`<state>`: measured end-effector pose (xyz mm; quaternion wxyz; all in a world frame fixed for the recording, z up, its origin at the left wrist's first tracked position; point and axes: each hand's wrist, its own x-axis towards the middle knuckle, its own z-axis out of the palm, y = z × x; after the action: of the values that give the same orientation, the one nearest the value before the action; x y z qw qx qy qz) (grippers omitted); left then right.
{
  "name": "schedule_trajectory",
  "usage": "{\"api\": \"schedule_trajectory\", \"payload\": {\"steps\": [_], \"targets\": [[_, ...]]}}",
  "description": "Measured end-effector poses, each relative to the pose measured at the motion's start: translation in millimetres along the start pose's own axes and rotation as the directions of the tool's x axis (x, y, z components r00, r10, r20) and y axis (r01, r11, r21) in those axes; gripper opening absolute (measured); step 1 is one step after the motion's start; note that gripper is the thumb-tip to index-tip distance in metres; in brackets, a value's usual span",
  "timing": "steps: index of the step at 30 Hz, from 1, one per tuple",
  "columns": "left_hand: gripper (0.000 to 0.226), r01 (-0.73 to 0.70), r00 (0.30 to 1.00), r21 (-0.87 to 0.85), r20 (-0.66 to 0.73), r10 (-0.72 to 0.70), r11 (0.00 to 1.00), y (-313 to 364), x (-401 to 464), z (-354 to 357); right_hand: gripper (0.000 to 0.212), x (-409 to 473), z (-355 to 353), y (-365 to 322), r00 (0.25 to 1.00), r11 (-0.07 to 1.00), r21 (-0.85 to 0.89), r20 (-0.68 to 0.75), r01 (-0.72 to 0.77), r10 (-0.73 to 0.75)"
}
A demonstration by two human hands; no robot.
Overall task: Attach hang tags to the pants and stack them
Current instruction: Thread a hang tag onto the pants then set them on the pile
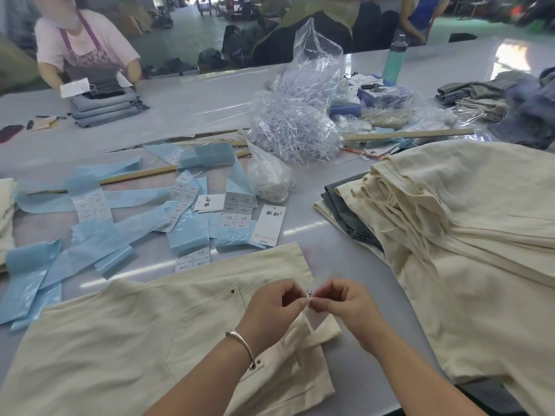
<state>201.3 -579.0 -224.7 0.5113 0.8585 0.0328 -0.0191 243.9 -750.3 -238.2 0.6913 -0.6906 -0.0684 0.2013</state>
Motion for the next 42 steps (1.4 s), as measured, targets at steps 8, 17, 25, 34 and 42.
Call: {"api": "schedule_trajectory", "payload": {"steps": [8,17,25,34,42], "targets": [[0.010,-0.092,0.994,0.214,-0.040,0.103,0.972,0,-1,0,0.005,-3,2,-1,0.997,0.981,0.185,0.063,-0.061,0.050],[0.012,-0.054,0.998,0.104,-0.011,0.055,0.993,-2,0,-1,0.011,-4,3,-3,0.994,0.983,0.171,0.094,-0.063,0.047],[0.015,-0.094,0.996,0.233,0.018,0.093,0.968,1,-1,0,0.007,-8,3,-5,0.997,0.999,0.031,0.069,-0.022,0.020],[0.015,-0.100,0.992,0.094,0.087,0.092,0.991,-1,2,-9,0.008,-10,6,-15,0.997,0.997,-0.073,0.068,-0.039,0.044],[0.022,-0.025,0.998,0.065,0.065,0.020,0.998,-20,1,-11,0.009,-5,20,-16,0.993,0.973,-0.225,0.087,-0.057,0.078]]}}
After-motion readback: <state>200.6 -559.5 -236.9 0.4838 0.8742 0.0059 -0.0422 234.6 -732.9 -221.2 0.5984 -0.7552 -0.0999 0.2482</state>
